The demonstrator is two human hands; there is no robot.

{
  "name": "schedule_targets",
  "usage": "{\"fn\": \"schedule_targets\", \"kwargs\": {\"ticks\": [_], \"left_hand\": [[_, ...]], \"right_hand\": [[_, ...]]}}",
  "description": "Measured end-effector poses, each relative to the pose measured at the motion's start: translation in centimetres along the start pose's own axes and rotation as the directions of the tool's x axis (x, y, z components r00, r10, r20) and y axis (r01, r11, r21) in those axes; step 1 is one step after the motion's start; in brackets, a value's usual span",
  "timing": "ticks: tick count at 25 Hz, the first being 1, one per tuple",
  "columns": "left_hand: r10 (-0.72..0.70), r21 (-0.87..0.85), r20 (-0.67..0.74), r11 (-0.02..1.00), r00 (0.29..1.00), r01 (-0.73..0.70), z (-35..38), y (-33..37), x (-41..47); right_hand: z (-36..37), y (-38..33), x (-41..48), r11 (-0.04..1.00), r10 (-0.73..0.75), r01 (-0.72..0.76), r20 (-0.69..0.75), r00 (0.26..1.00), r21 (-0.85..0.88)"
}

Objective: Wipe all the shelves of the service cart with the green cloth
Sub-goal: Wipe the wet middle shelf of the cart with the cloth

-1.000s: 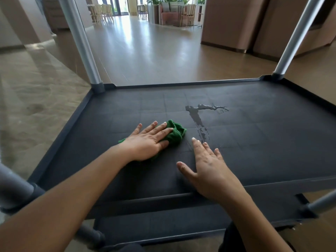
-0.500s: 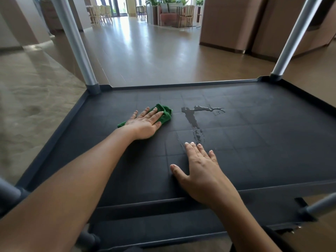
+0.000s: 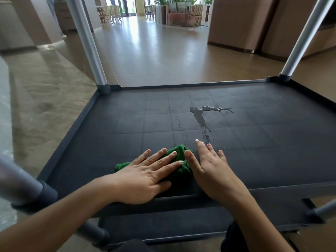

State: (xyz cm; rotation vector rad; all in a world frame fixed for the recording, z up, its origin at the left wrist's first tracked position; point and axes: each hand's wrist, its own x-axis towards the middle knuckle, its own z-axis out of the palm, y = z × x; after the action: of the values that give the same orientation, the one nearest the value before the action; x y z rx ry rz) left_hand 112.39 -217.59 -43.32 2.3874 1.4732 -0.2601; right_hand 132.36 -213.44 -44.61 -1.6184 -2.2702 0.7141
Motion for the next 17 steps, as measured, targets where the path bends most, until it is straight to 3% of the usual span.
{"fn": "schedule_targets", "kwargs": {"ticks": [7, 17], "left_hand": [[-0.107, -0.002, -0.083, 0.994, 0.991, 0.107, -1.3, -2.7, 4.7], [-0.397, -0.098, -0.182, 0.918, 0.900, 0.385, -5.2, -8.9, 15.1]], "right_hand": [[0.5, 0.1, 0.1, 0.986, 0.010, -0.008, 0.011, 1.000, -0.168], [0.3, -0.1, 0.0, 0.982, 0.008, -0.004, 0.016, 1.000, -0.190]]}}
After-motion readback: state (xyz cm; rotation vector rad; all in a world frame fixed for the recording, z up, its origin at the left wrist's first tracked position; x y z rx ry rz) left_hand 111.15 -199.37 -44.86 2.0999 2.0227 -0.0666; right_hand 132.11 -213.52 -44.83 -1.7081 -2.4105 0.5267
